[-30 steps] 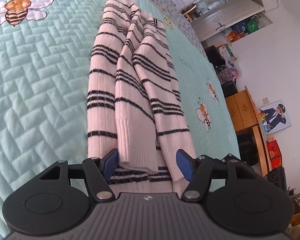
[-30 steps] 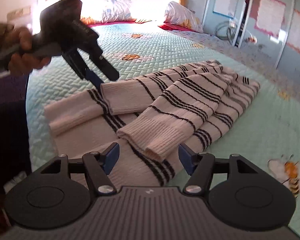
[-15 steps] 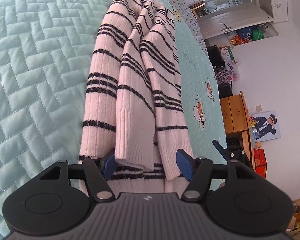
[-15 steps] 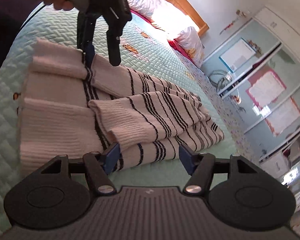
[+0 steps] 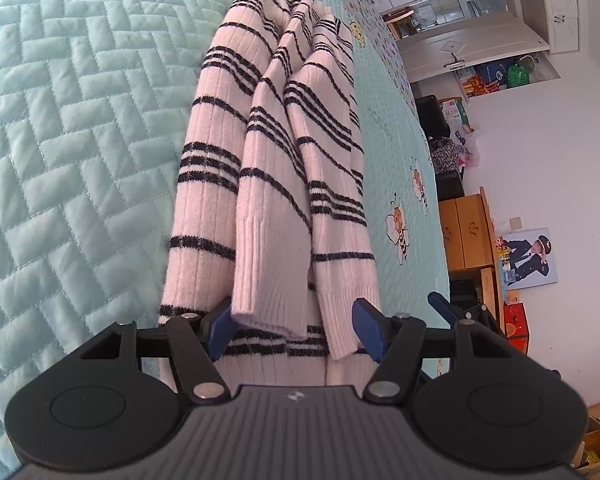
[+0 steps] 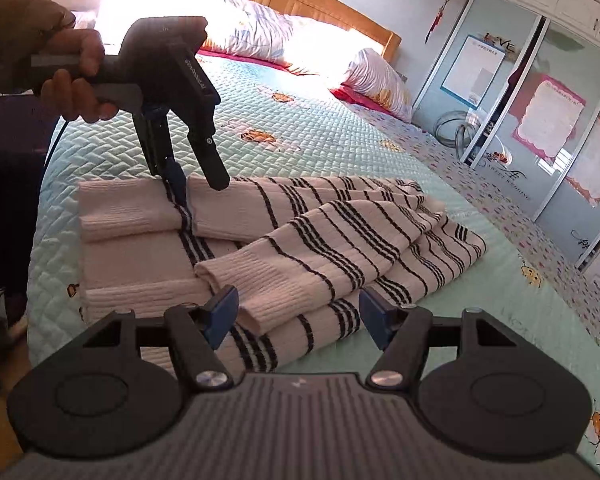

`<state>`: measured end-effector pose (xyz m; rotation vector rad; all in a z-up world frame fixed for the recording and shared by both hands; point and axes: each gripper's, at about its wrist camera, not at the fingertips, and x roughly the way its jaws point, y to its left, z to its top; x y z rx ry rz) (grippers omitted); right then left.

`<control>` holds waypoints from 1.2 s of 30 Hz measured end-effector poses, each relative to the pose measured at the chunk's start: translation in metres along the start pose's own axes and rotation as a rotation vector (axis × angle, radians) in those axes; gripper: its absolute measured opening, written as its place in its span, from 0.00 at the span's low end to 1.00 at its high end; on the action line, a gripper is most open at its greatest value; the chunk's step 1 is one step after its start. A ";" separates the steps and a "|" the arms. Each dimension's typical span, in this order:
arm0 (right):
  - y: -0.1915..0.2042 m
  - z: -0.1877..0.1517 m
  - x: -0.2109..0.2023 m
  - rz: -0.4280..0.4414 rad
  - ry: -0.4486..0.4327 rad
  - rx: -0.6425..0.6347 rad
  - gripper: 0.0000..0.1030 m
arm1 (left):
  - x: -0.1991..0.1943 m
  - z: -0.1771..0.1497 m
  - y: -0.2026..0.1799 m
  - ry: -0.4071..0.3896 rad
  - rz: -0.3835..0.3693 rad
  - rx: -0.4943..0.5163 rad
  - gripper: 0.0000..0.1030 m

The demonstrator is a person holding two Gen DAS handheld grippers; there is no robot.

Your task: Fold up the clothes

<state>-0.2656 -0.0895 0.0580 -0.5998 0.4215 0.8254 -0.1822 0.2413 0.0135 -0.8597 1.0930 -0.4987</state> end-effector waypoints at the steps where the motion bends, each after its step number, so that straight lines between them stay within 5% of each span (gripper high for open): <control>1: -0.003 -0.001 0.002 -0.002 0.024 0.026 0.65 | -0.001 -0.001 0.000 -0.004 -0.001 -0.001 0.63; 7: -0.050 -0.026 0.025 0.214 0.090 0.622 0.66 | 0.002 0.000 0.006 0.001 -0.012 -0.032 0.64; 14: -0.052 -0.031 0.034 0.267 0.064 0.752 0.62 | 0.000 0.002 0.008 -0.009 -0.021 -0.035 0.61; 21: -0.058 -0.036 0.047 0.345 0.080 0.890 0.37 | 0.004 0.000 0.000 -0.004 0.005 0.017 0.51; 27: -0.066 -0.057 0.053 0.422 0.098 1.095 0.36 | 0.007 0.002 0.000 0.018 0.005 0.034 0.48; 29: -0.065 -0.057 0.057 0.456 0.108 1.112 0.20 | 0.009 0.002 0.000 0.024 0.016 0.036 0.41; 30: -0.066 -0.057 0.058 0.474 0.113 1.121 0.02 | 0.010 0.003 0.001 0.027 0.022 0.035 0.34; 33: -0.067 -0.059 0.062 0.525 0.118 1.164 0.02 | 0.010 0.005 0.004 0.031 0.024 0.019 0.14; 36: -0.074 -0.064 0.060 0.570 0.082 1.249 0.02 | 0.008 0.008 0.007 0.025 0.002 -0.013 0.12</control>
